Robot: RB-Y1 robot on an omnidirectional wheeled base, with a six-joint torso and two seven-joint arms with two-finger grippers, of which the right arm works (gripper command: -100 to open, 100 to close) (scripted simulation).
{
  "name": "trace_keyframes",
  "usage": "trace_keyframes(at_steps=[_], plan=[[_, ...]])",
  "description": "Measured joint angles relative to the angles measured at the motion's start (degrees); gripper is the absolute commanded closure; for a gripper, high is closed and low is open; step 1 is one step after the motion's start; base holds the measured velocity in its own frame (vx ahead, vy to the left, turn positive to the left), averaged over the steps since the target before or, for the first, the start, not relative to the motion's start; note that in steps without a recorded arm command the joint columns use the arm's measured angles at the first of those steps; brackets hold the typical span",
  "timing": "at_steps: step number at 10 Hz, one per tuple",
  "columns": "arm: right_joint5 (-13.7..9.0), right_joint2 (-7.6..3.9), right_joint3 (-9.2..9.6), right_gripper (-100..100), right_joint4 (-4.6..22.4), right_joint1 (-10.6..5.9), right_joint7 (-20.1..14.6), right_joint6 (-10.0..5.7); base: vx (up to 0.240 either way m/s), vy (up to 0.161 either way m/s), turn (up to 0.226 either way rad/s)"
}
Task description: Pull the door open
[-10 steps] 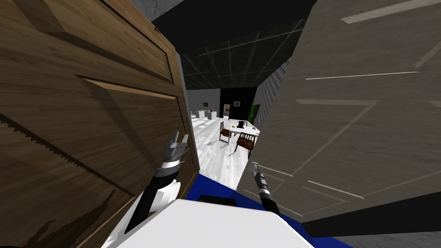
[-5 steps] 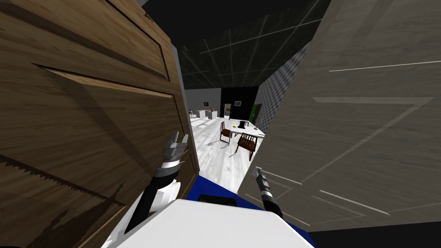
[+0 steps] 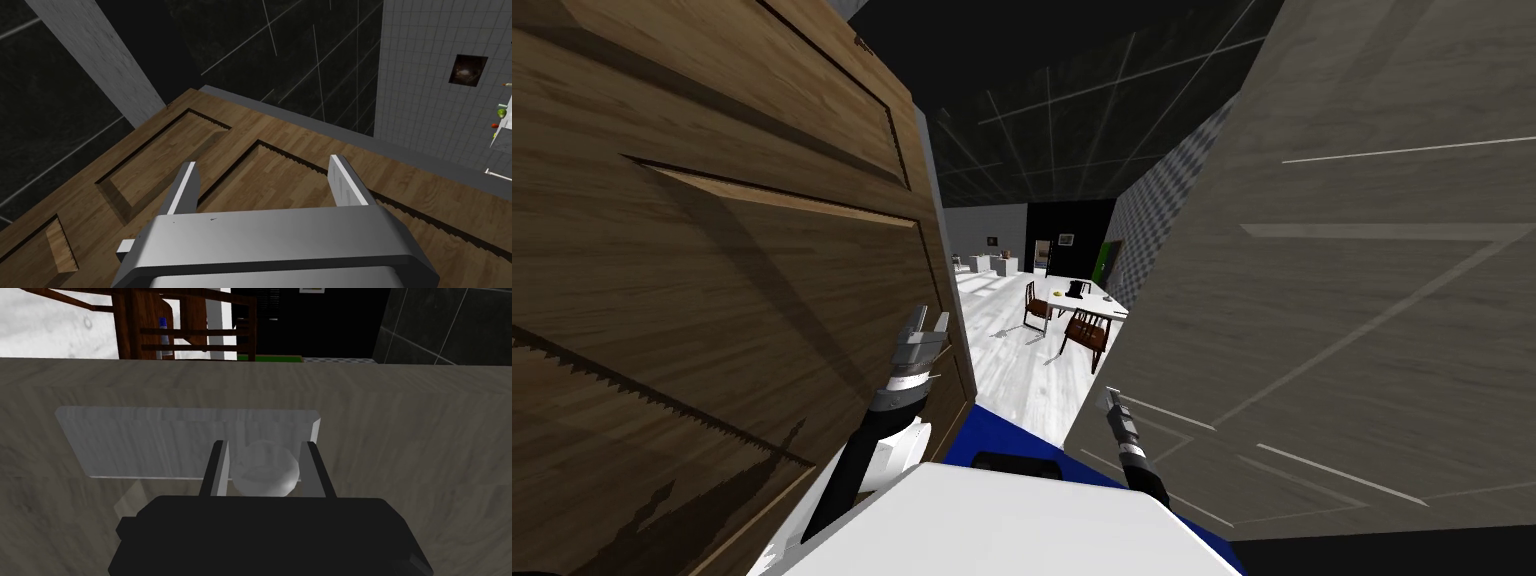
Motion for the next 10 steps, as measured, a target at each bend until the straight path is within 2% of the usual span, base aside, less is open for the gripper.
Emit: trace_keyframes(at_steps=[3,4,8,10], plan=[[0.7,-1.09,1.37,100,-0.3,0.73,-1.4,-0.98,-0.191,-0.017,0.09],[1.0,-1.56,1.92,100,-0.9,1.63,-2.0,-1.1,-0.215,-0.04,0.097],[2.0,-3.53,4.12,100,-1.1,3.09,-4.5,-2.48,-0.201,-0.03,0.094],[2.3,-3.85,4.71,100,-1.3,3.51,-5.1,-2.68,-0.127,-0.02,0.078]])
